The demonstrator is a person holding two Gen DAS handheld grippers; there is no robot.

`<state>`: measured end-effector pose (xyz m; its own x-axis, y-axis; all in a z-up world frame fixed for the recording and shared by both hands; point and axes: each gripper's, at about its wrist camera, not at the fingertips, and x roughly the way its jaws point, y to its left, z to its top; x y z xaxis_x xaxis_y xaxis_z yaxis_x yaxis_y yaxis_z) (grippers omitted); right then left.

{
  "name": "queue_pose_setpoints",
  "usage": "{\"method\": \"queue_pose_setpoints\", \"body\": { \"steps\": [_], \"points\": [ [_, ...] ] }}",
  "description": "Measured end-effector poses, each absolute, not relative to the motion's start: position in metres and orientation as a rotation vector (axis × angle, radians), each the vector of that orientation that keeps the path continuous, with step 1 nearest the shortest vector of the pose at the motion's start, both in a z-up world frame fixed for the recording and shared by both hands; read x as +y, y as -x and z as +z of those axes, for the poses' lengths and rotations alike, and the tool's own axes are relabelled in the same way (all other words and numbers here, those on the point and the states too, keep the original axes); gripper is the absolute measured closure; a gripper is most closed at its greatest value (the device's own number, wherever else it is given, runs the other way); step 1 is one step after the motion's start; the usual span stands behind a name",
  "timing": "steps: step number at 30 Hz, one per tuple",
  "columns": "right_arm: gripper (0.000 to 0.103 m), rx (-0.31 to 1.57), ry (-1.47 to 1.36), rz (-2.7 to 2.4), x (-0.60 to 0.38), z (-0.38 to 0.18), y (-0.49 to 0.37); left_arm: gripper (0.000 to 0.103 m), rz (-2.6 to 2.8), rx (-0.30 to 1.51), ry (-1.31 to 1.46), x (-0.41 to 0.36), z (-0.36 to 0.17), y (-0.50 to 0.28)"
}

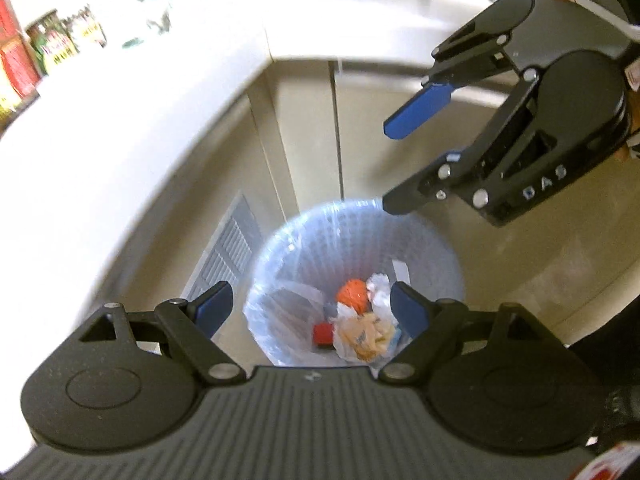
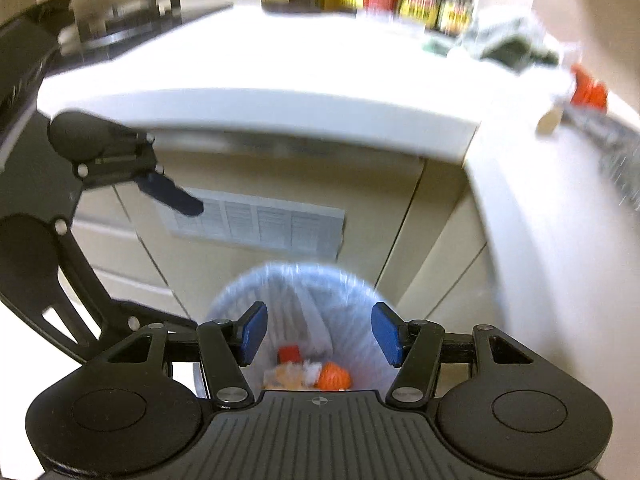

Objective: Collect trash
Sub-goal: 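Raise both tools back toward the counter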

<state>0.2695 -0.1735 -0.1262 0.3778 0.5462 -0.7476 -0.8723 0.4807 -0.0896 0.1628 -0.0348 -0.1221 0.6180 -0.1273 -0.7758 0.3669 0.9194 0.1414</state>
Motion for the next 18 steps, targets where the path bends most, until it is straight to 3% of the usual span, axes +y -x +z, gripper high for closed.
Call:
{"method": "queue_pose_setpoints", "body": {
  "steps": [9,18],
  "points": [
    [0.045,0.559,0.436,0.917,-0.19,-0.052,-0.282,0.019,-0.208,0.75,-0.272,-0.039,-0.061,-0.154],
    [0.045,0.508,0.344,0.799,-0.2,-0.01,-0.353,0.019,-0.062,0.682,-0.178,-0.025,-0.019,-0.194]
  ]
}}
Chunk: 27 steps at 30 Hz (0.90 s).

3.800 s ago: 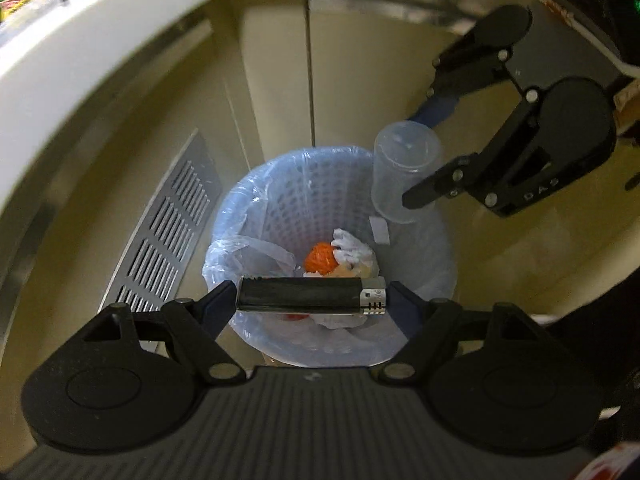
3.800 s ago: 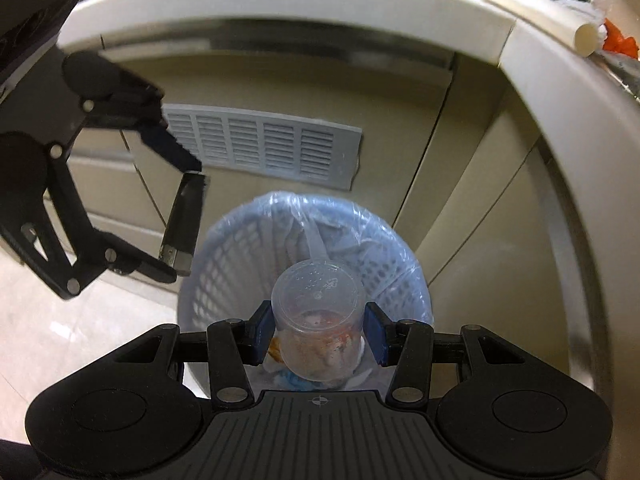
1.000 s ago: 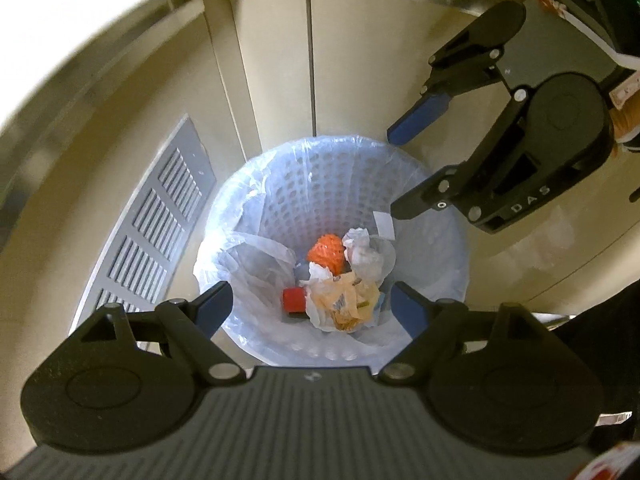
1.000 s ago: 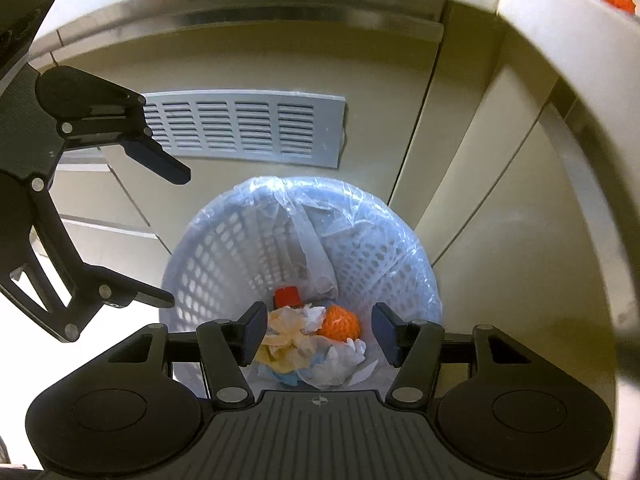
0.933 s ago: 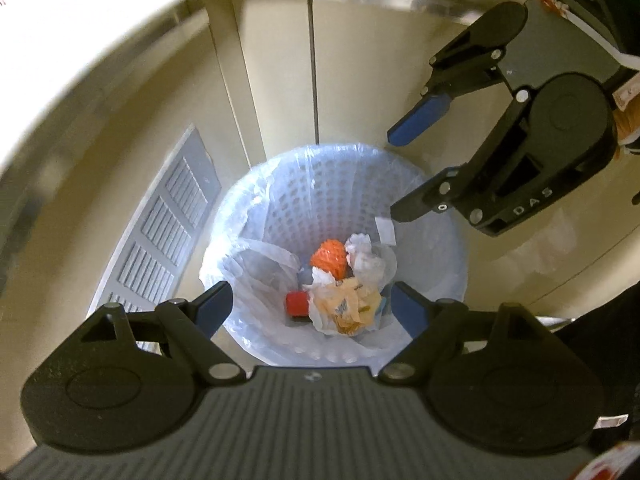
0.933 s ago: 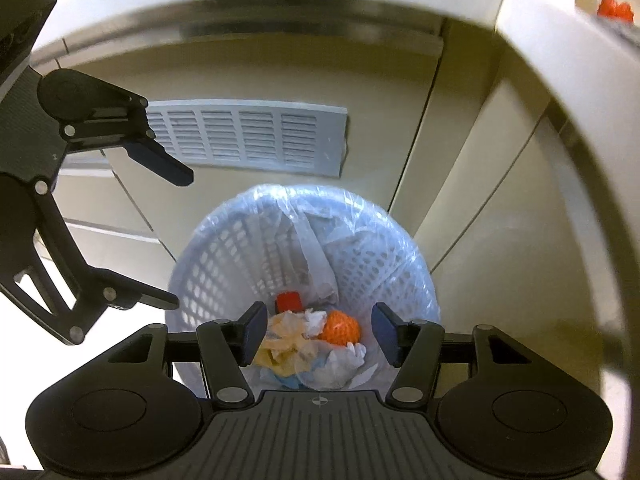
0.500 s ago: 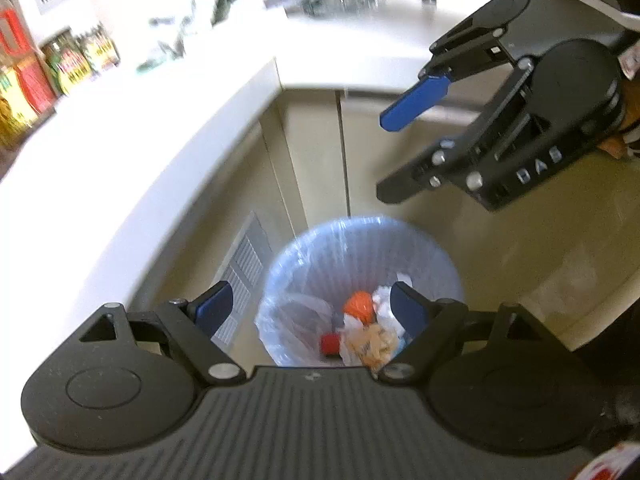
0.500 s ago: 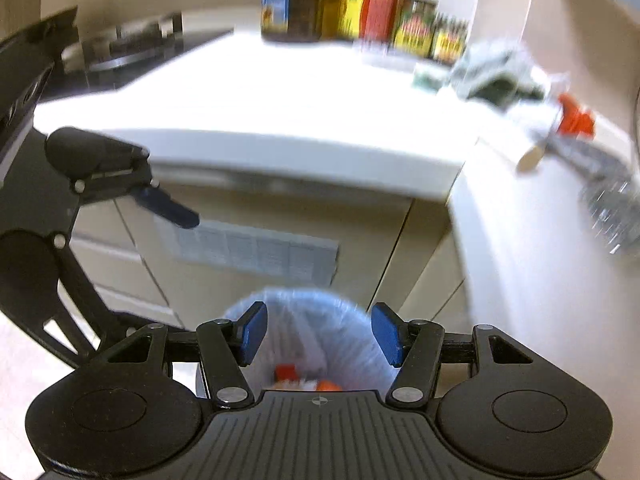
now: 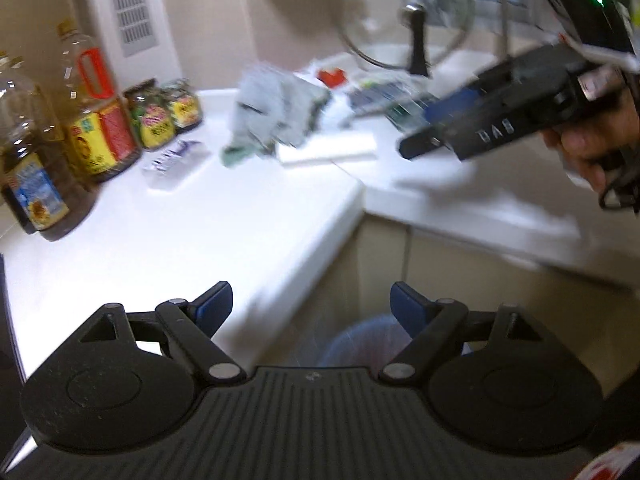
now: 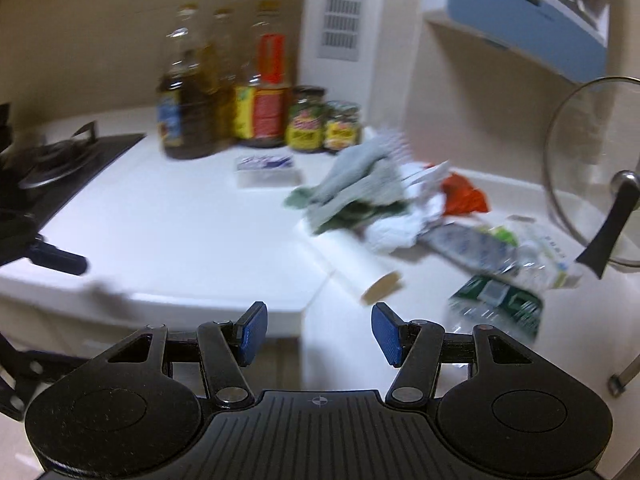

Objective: Collect trash
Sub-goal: 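Raise both tools back toward the counter, then grasp the grey-green towel with the left tool while the right tool grasps the white paper roll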

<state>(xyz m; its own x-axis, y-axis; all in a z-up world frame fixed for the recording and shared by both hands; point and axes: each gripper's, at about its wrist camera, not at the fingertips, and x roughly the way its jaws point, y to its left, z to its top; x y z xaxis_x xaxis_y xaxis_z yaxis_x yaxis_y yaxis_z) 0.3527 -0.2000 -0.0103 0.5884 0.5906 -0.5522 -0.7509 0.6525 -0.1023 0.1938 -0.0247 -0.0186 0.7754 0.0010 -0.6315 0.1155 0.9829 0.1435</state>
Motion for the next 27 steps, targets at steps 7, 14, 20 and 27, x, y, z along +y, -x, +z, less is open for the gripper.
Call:
{"method": "queue_pose_setpoints", "body": {
  "steps": [7,14,20,27],
  "points": [
    [0.045,0.497,0.299,0.732,-0.208,-0.001,-0.396,0.019,0.015,0.633,-0.119,-0.011,0.008,-0.25],
    [0.045,0.497,0.273,0.695,-0.218,0.001,-0.422,0.019,-0.005,0.598,-0.082,-0.008,0.019,-0.32],
    [0.045,0.508,0.25,0.674,-0.225,0.0,-0.439,0.019,-0.071,0.597,-0.127,-0.024,0.016,-0.378],
    [0.045,0.525,0.224,0.651,-0.235,-0.001,-0.449,0.025,-0.091,0.649,-0.132,-0.027,0.001,-0.425]
  ]
}}
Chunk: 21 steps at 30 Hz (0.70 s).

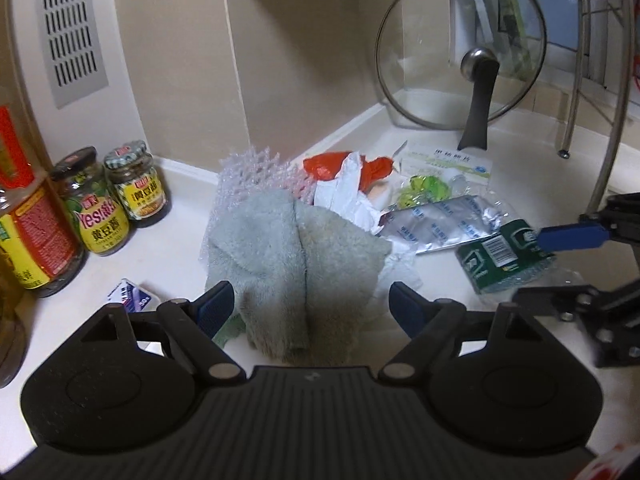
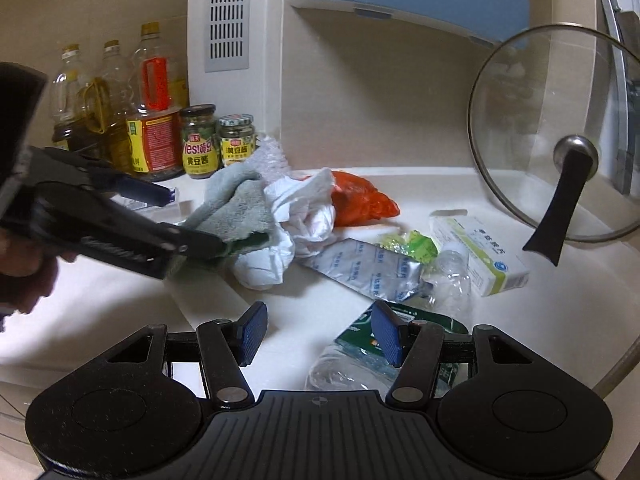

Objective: Collect trash
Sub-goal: 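Grasp the grey-green towel with the left tool while the right tool grasps the white paper roll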

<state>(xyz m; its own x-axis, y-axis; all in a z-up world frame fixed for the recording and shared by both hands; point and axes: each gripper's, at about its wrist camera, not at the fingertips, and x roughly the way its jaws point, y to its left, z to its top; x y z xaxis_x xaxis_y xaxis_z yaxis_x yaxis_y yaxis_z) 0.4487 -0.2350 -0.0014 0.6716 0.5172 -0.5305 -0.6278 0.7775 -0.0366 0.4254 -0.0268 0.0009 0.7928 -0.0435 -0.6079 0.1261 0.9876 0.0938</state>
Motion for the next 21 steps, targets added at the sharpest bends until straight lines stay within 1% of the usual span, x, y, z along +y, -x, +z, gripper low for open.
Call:
{"method": "queue_pose_setpoints", "body": {
  "steps": [4,5,7,8,9,14,21],
  "points": [
    [0.045,0.535,0.221,0.651,-0.237,-0.004,-0.449,0.034,-0.102,0.674,-0.105,-0.017,-0.007,-0.437],
    [0.045,0.539,0.219,0.651,-0.237,-0.005,-0.449,0.039,-0.106,0.68,-0.101,-0.015,-0.008,-0.439],
    [0.045,0.544,0.216,0.653,-0.236,-0.006,-0.449,0.056,-0.117,0.697,-0.098,-0.012,-0.011,-0.441],
    [0.045,0.546,0.216,0.657,-0.235,-0.006,-0.449,0.076,-0.117,0.704,-0.092,-0.01,-0.011,-0.441],
    [0.045,0.548,0.216,0.662,-0.233,-0.006,-0.449,0.088,-0.108,0.706,-0.082,-0.008,-0.01,-0.44],
    [0.045,0.545,0.219,0.702,-0.222,-0.005,-0.447,0.09,-0.063,0.649,-0.028,0.008,0.011,-0.425],
    [0.045,0.544,0.242,0.803,-0.193,-0.003,-0.449,0.091,-0.002,0.58,-0.011,0.032,0.043,-0.393]
  ]
}}
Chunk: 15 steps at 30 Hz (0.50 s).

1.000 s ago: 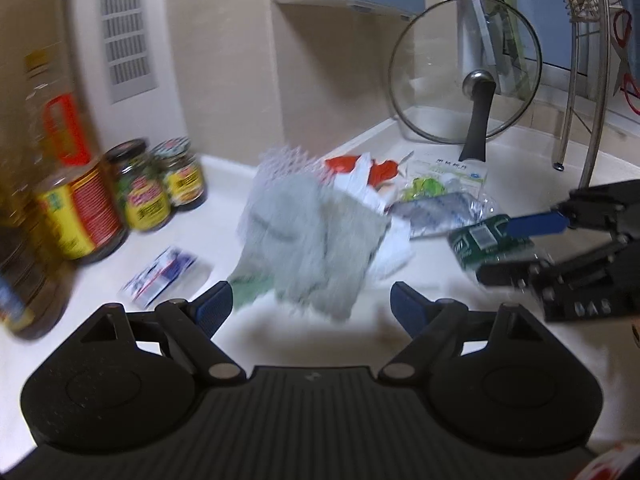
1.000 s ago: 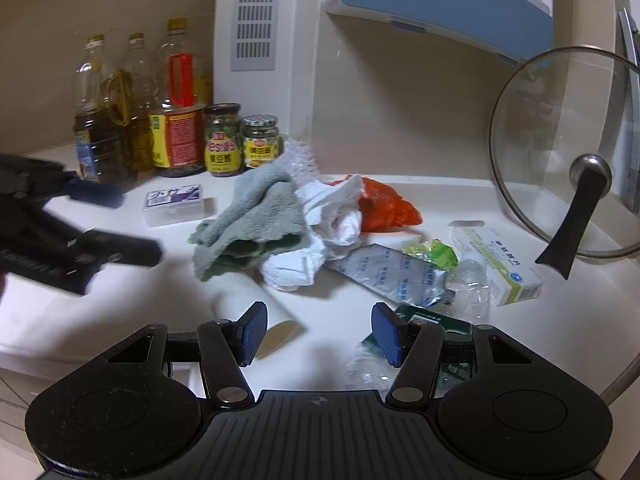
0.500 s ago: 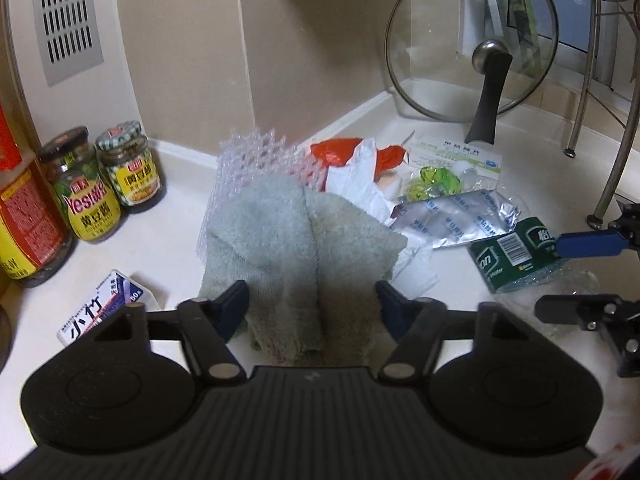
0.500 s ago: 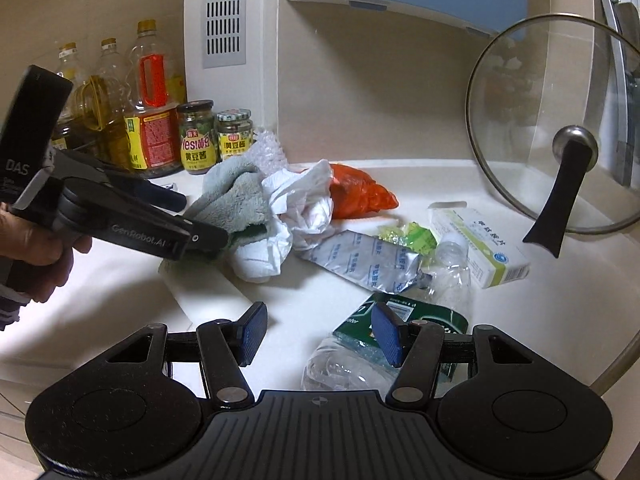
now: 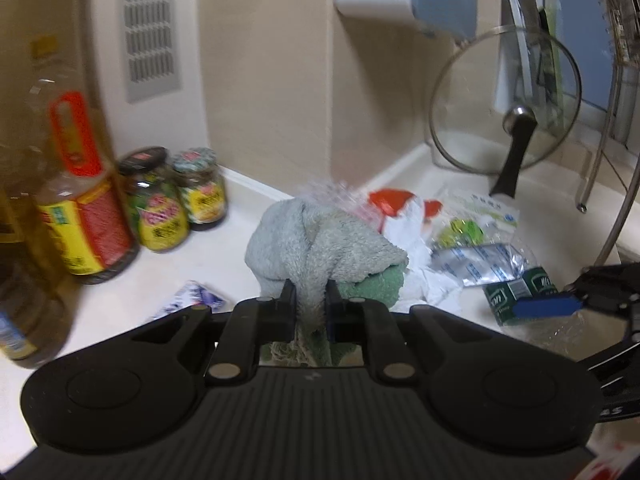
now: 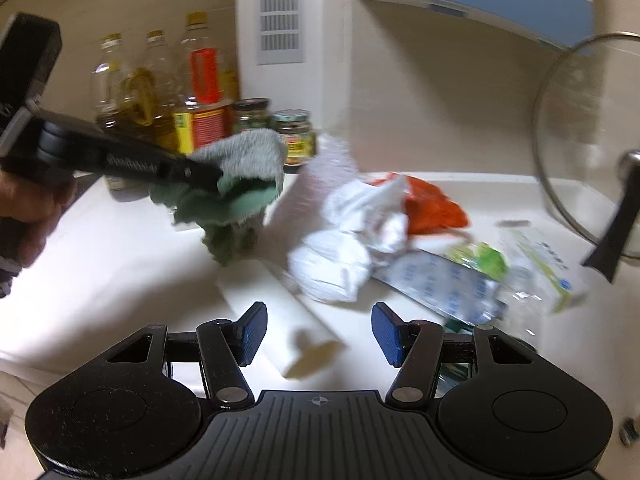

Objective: Collect trash
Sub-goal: 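Grasp the grey-green towel with the left tool while the right tool grasps the white paper roll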

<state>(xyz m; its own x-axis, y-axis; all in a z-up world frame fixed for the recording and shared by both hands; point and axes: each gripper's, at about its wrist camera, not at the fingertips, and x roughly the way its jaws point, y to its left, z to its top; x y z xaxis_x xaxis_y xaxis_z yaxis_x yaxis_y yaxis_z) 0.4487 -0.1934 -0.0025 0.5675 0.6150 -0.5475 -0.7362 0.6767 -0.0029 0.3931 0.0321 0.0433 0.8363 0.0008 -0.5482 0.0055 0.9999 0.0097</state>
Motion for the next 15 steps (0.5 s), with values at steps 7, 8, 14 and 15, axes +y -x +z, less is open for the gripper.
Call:
{"method": "queue_pose_setpoints", "body": {
  "steps": [7,8,14,15],
  "points": [
    [0.045,0.554,0.371,0.926,-0.158,-0.007,-0.46,0.091,0.069,0.545,0.019,0.057,0.064,-0.35],
    [0.045,0.57,0.38,0.94,-0.153,-0.009,-0.464,0.091,0.076,0.546,0.021,0.06,0.064,-0.344],
    [0.045,0.7,0.402,0.974,-0.138,-0.023,-0.491,0.091,0.112,0.564,0.041,0.071,0.059,-0.31],
    [0.045,0.716,0.404,0.974,-0.136,-0.026,-0.494,0.091,0.116,0.568,0.045,0.072,0.057,-0.306]
  ]
}}
